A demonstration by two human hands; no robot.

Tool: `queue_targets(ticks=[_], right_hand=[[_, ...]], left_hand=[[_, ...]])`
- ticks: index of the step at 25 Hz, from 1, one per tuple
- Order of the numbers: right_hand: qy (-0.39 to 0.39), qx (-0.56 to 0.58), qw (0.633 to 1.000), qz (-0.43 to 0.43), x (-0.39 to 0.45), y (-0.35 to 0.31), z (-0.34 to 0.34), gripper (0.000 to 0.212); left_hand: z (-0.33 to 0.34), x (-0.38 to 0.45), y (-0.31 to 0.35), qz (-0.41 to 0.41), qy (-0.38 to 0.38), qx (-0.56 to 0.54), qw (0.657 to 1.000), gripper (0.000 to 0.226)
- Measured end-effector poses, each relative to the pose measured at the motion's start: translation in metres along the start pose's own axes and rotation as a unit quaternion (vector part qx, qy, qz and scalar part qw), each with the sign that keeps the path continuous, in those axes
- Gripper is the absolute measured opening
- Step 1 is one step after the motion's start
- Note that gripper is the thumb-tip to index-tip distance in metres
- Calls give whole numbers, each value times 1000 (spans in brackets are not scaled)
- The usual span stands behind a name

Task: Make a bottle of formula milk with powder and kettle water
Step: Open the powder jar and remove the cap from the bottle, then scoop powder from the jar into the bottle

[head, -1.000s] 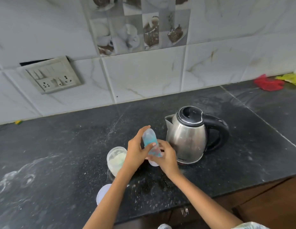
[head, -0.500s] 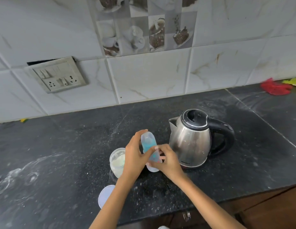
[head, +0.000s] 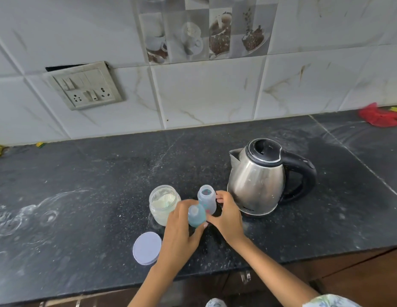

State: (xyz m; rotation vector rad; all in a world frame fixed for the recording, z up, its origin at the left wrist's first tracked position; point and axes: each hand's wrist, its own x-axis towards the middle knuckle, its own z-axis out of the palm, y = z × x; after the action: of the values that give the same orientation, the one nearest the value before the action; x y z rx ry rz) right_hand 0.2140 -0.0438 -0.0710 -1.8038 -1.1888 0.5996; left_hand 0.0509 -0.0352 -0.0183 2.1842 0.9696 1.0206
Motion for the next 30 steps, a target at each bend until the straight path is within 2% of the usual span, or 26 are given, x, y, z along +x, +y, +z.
queue_targets(ticks=[3,5,8,12,14,18,21,23,25,28,30], right_hand=[[40,-67,996,-54,-24,15,-19,28],[66,-67,992,-78,-36,19,-29,15],[69,-36,993,-86,-40,16,-35,8],[50,-23,992,-114,-34,-1,-36,5],[37,-18,990,-136,-27,-12,-33,6],[4,-12,980,-197,1,-45,-22,9],[-40,-29,975,-219,24,-69,-8,12],[-72,-55,966,-243,36,-84,0,13],[-118,-98,949,-274,45,-98,7,15],[-224,-229,894,-314,54,-117,19,25],[-292,-302,854,-306,57,-125,26,34]], left_hand=[[14,-21,-13,-4,-69,57,996,43],[25,-29,-20,23,-121,110,986,43],[37,-34,-27,52,-166,172,970,47],[35,-39,-29,38,-192,177,965,58],[25,-36,-23,36,-162,153,974,58],[-11,-19,-16,11,21,152,988,51],[-34,-7,-30,-82,100,164,978,70],[-41,0,-46,-180,90,129,971,91],[-43,8,-61,-233,57,99,966,102],[-44,19,-71,-244,21,68,967,96],[-45,21,-75,-245,31,35,968,89]])
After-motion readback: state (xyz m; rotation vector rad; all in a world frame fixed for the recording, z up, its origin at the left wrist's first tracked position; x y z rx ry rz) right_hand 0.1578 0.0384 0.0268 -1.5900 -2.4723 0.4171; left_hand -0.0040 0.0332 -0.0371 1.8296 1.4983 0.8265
